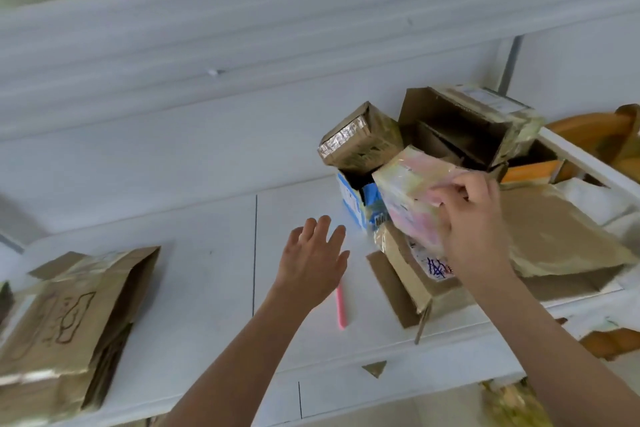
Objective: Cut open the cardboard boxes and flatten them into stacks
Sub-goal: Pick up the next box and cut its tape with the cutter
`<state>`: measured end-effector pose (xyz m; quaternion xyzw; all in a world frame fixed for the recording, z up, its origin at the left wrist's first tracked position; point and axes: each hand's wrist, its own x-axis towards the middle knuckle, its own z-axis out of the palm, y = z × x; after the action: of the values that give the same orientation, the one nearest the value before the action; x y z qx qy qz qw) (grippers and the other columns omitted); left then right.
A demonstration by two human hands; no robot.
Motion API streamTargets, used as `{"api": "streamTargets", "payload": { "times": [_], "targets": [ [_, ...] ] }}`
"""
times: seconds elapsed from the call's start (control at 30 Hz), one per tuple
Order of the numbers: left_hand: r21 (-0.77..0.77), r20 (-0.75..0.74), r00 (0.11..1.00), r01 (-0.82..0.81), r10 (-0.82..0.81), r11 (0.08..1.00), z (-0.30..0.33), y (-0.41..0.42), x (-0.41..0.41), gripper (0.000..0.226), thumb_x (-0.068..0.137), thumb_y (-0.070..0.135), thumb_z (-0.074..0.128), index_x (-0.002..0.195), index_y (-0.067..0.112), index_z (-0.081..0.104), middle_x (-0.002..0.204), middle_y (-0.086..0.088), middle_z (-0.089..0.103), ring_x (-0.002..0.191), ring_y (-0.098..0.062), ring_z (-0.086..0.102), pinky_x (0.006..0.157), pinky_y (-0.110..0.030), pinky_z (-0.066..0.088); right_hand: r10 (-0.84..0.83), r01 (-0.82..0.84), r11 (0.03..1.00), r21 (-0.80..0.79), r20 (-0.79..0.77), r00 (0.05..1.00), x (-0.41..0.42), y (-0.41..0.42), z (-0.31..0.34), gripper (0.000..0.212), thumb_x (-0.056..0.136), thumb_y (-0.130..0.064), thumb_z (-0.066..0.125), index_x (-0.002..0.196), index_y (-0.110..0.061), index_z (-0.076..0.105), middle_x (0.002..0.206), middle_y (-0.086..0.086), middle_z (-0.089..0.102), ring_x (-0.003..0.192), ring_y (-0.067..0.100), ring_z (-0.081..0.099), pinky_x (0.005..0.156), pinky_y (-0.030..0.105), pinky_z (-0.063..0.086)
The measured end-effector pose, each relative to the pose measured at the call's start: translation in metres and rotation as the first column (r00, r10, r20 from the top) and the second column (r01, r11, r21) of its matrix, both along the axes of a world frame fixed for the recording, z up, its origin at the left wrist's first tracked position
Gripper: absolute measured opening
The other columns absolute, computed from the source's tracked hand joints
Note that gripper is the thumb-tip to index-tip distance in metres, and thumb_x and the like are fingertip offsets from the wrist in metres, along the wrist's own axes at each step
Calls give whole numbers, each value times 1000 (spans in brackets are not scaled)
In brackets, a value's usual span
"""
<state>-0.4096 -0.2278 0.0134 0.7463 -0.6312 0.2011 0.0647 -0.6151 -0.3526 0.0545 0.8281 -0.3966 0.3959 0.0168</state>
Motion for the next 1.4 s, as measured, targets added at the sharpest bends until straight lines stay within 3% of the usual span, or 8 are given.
{"api": "streamTargets", "payload": {
  "times": [0.3, 0.43, 0.53, 0.63, 0.83, 1.03, 1.27, 1.4],
  "targets": [
    [13, -421, 872, -270, 250, 963, 19, 73, 57, 33, 101, 39, 40, 130, 27, 46, 128, -6, 51, 113, -30, 51, 89, -45, 49, 242, -305, 945, 115, 378, 894, 98, 34, -4, 4, 92, -6, 64, 92, -3, 67, 98, 14, 51, 86, 19, 50, 79, 16, 36],
    [14, -783, 574, -368, 239, 930, 22, 110, 82, 47, 97, 49, 44, 142, 36, 38, 138, 2, 44, 108, -15, 55, 90, -31, 47, 237, -480, 725, 493, 476, 847, 140, 51, -55, 8, 95, -5, 58, 93, -10, 64, 99, 11, 54, 84, 27, 58, 72, 9, 39],
    [-6, -739, 645, -293, 193, 956, 18, 130, 90, 54, 93, 22, 60, 141, 38, 42, 138, 6, 48, 93, -10, 62, 87, -32, 53, 313, -537, 542, 647, 437, 843, 161, 71, -96, 25, 95, 2, 54, 95, -21, 63, 100, 3, 58, 92, 22, 63, 84, 22, 48],
    [117, -655, 682, -333, 324, 936, 5, 141, 94, 59, 92, 13, 58, 143, 37, 43, 146, 10, 47, 121, -15, 55, 101, -38, 48, 463, -468, 468, 750, 243, 852, 169, 85, -127, 43, 82, 17, 52, 99, -18, 69, 105, 7, 66, 103, 23, 65, 96, 26, 45],
    [167, -516, 777, -322, 361, 932, -24, 145, 78, 44, 91, 26, 59, 134, 39, 53, 144, 25, 41, 132, -7, 29, 96, -27, 25, 481, -114, 813, 571, -547, 686, 139, 65, -154, 70, 85, -11, 66, 146, -30, 38, 156, 5, 23, 137, 25, 32, 107, 29, 39],
    [80, -361, 919, -136, 156, 988, -44, 149, 85, 69, 55, -19, 60, 109, 23, 67, 127, 12, 60, 134, -10, 31, 115, -23, 9, 464, -230, 882, 412, -671, 579, 128, 54, -161, 37, 76, -16, 76, 112, -13, 66, 115, 4, 58, 108, 21, 58, 78, 32, 56],
    [-53, -709, 682, -300, 176, 952, -56, 139, 84, 30, 80, 6, 58, 106, 20, 64, 121, 27, 53, 127, 23, 25, 116, -48, 29, 514, -481, 777, 406, 31, 857, 140, 40, -135, 13, 79, 2, 50, 80, -11, 48, 83, 0, 46, 60, 9, 48, 53, 19, 41],
    [-87, -800, 573, -405, 179, 910, -51, 122, 82, 23, 90, 16, 68, 111, 23, 63, 108, 44, 52, 99, -12, 57, 93, -44, 49, 561, -652, 670, 355, 333, 758, 182, 56, -108, 9, 97, -4, 52, 96, -6, 61, 87, 0, 63, 76, 12, 59, 68, 20, 46]
  ]
}}
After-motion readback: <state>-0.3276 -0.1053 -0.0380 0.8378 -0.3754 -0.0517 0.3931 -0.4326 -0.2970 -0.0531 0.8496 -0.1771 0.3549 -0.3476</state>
